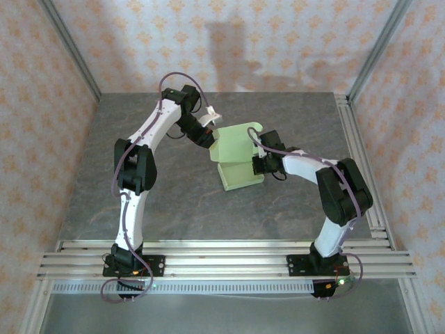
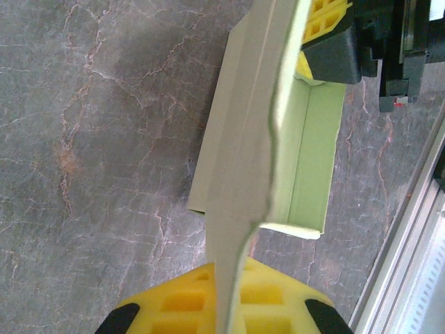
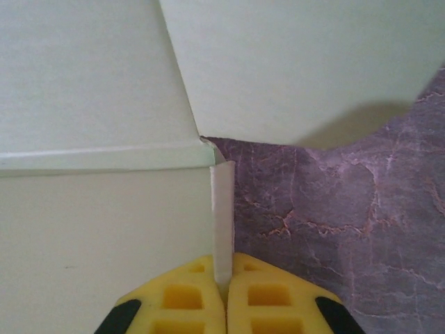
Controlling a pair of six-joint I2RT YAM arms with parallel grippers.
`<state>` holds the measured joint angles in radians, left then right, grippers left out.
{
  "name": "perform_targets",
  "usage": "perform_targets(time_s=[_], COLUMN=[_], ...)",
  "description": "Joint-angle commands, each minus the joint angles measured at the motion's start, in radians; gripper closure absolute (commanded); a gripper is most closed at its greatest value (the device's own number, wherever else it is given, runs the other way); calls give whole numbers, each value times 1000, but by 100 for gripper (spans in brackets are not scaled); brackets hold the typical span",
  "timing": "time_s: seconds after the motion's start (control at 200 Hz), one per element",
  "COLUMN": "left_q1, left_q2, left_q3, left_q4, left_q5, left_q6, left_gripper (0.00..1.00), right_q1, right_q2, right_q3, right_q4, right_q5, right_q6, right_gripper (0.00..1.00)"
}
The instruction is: Fold the paper box
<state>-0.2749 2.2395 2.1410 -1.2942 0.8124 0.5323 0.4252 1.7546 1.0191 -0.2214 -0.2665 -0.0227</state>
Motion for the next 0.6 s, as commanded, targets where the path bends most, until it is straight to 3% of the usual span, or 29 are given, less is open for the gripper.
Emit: perform_targets(time_s=[0.0,0.295,0.596], left_q1=[-4,-4,-4], left_q2=[-24,-41,-41], left_q3=[3,5,7], left_q4=[-7,6,3], left_q5=[24,38,41], left_q6=[10,1,6], left_gripper=[100,100,100], right_q1=[24,150,259], right_q2=[0,38,181], right_q3=[13,-35,-9], right_q4=[-38,-23,-96], right_q5=[65,362,659], right_q6=[5,56,158], right_gripper=[100,100,100])
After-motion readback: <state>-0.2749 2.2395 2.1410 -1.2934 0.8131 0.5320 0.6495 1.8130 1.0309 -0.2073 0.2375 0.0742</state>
